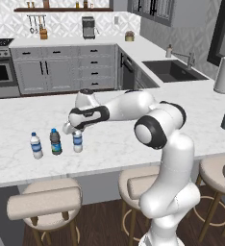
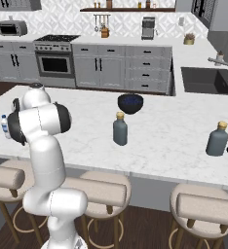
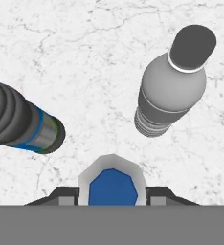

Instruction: Move the plastic bottles in the middle to the plastics group, and the glass bottles in the middle to the glass group.

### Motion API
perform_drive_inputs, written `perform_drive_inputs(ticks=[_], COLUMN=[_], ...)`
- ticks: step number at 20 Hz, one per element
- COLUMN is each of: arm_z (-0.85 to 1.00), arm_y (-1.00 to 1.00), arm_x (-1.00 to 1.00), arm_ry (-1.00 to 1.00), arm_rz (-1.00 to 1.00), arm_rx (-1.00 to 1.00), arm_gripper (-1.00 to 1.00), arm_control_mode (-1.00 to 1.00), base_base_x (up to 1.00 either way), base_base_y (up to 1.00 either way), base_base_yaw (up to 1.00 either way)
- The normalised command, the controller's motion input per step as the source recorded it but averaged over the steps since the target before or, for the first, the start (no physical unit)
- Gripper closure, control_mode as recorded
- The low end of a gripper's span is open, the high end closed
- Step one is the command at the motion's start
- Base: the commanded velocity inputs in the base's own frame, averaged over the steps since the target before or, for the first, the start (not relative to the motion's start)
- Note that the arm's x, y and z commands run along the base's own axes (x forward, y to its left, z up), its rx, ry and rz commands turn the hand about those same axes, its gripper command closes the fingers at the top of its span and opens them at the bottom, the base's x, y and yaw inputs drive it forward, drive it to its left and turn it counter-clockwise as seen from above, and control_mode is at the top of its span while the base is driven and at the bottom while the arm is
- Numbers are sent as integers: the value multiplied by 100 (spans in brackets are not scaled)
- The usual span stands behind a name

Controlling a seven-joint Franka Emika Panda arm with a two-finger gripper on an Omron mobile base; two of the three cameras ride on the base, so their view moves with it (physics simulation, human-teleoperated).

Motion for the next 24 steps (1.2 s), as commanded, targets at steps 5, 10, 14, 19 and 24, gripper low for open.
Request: perform_drive_inputs(ticks=[5,10,14,19,24], arm_z=[-11,0,0,0,0], arm_y=[1,10,11,5,0], arm_x=[0,20,4,0,0], arm_ry=[0,-4,-1,0,0], arm_rz=[0,0,0,0,0], arm_rx=[0,0,0,0,0], arm_gripper=[100,100,100,-100,-100], arm_control_mode=[-100,-100,-100,-100,-100], base_base_x=[0,0,0,0,0], base_base_y=[0,0,0,0,0], base_base_yaw=[0,0,0,0,0])
